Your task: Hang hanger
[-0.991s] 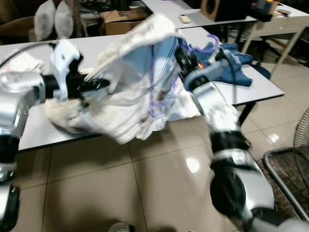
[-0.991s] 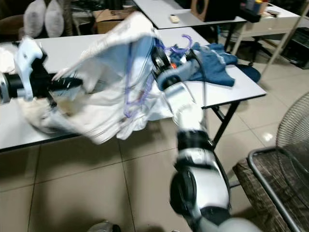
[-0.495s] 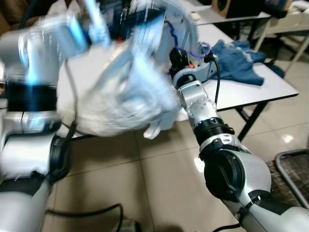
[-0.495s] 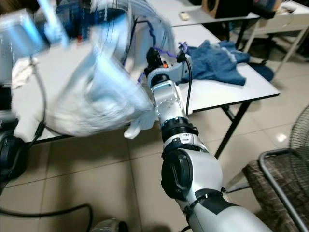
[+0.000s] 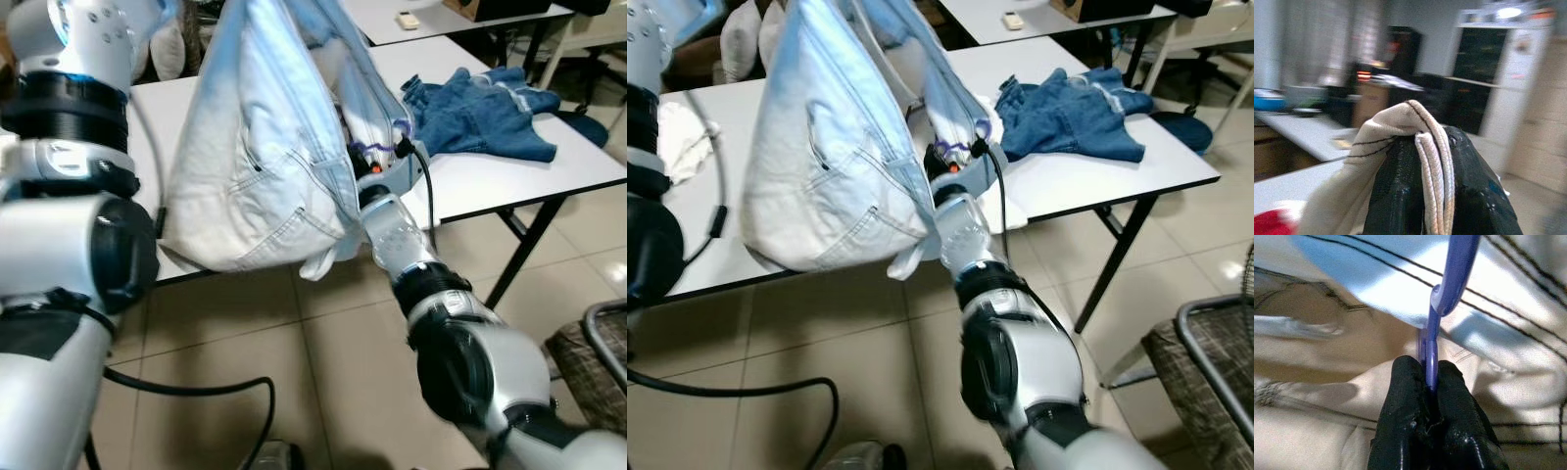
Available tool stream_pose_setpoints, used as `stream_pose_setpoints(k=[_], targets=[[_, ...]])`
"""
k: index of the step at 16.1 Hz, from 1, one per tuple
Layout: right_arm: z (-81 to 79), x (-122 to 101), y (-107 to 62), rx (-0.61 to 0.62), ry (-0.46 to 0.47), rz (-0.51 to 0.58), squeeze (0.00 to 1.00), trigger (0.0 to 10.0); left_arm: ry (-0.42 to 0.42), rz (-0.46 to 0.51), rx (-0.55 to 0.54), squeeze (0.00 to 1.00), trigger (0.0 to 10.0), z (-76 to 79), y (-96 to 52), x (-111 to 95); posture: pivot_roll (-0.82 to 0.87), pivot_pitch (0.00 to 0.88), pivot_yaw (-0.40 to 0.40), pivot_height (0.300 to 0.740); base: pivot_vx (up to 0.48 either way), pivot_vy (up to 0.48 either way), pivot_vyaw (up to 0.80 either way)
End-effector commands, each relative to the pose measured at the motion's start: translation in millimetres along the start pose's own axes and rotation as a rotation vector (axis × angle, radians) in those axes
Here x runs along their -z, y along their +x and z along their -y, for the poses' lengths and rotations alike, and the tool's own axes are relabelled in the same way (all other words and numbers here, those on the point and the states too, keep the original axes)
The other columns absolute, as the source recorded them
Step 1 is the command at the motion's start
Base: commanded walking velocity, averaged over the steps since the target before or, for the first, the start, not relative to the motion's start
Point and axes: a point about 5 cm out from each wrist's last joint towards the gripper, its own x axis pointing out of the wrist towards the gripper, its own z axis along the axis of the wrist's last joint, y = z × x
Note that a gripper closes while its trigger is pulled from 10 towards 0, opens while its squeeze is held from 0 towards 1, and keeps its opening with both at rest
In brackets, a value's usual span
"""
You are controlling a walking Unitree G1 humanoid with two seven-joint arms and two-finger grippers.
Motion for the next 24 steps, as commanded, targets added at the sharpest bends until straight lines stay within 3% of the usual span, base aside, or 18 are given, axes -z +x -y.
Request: stream_pose_setpoints(k=[1,4,6,7,10,12,13,14,16,17,19,20,21,22,24], targets=[[-7.3,14.6,-5.3,-0.041,0.0,-0.062,0.0,10.0,0.081,0.09,-0.129,0.0,0.0,-18.4,-9.5,-23.2,0.03,0.0,0.158,0.74,0.0,0.0,0.0],[-13.5,-8.2,-24.7,-0.09,-0.016,-0.042,0.0,10.0,0.216,0.012,-0.342,0.0,0.0,-59.0,-32.0,-6.5,0.0,0.0,0.16,0.74,0.0,0.0,0.0],[-32.5,-25.5,-45.1,-0.172,-0.046,-0.057,0.0,10.0,0.348,-0.113,-0.487,0.0,0.0,-89.2,-56.9,17.9,-0.03,0.0,0.149,0.74,0.0,0.0,0.0],[-38.2,-29.8,-50.0,-0.193,-0.053,-0.06,0.0,10.0,0.381,-0.157,-0.512,0.0,0.0,-96.0,-64.0,25.7,-0.03,0.0,0.147,0.74,0.0,0.0,0.0],[-76.6,-60.6,-78.4,-0.347,-0.051,-0.08,0.0,10.0,0.478,-0.499,-0.591,0.0,0.0,-132.0,-121.1,96.9,-0.05,0.0,0.121,0.74,0.0,0.0,0.0],[-95.1,-77.5,-86.0,-0.405,-0.033,-0.063,0.0,10.0,0.427,-0.669,-0.59,0.0,0.0,-139.7,-157.9,147.0,-0.06,0.0,0.098,0.74,0.0,0.0,0.0],[-98.9,-81.1,-87.1,-0.414,-0.029,-0.058,0.0,10.0,0.421,-0.708,-0.597,0.0,0.0,-140.9,-167.9,158.2,-0.06,0.0,0.096,0.74,0.0,0.0,0.0],[-106.3,-87.2,-89.7,-0.435,-0.036,-0.06,0.0,10.0,0.395,-0.797,-0.603,0.0,0.0,-141.9,-190.5,182.1,-0.07,0.0,0.086,0.74,0.0,0.0,0.0],[-109.5,-90.6,-90.6,-0.443,-0.047,-0.062,0.0,10.0,0.376,-0.853,-0.592,0.0,0.0,-140.8,-203.9,196.3,-0.08,0.0,0.079,0.74,0.0,0.0,0.0],[-108.5,-93.0,-90.2,-0.428,-0.063,-0.075,0.0,10.0,0.331,-0.896,-0.539,0.0,0.0,-136.3,-217.3,213.1,-0.09,0.0,0.067,0.74,0.0,0.0,0.0],[-105.2,-92.7,-85.9,-0.401,-0.061,-0.101,0.0,10.0,0.218,-0.878,-0.456,0.0,0.0,-125.2,-231.2,236.3,-0.1,0.0,0.045,0.74,0.0,0.0,0.0],[-105.6,-90.2,-84.1,-0.399,-0.063,-0.114,0.0,10.0,0.182,-0.865,-0.424,0.0,10.0,-120.9,-235.0,243.1,-0.1,0.0,0.038,0.74,0.0,0.0,0.0],[-106.1,-84.7,-82.0,-0.403,-0.066,-0.14,0.0,10.0,0.142,-0.837,-0.376,0.0,10.0,-117.0,-240.7,247.3,-0.1,0.0,0.023,0.74,0.0,0.0,0.8],[-106.9,-79.8,-81.9,-0.413,-0.063,-0.168,0.0,10.0,0.112,-0.806,-0.338,1.0,10.0,-115.5,-245.6,246.7,-0.1,0.0,0.013,0.74,0.0,0.0,0.8],[-106.0,-76.0,-82.8,-0.414,-0.058,-0.192,0.0,10.0,0.078,-0.767,-0.29,1.0,10.0,-114.3,-250.6,242.7,-0.09,0.0,-0.003,0.74,0.0,0.0,0.8]])
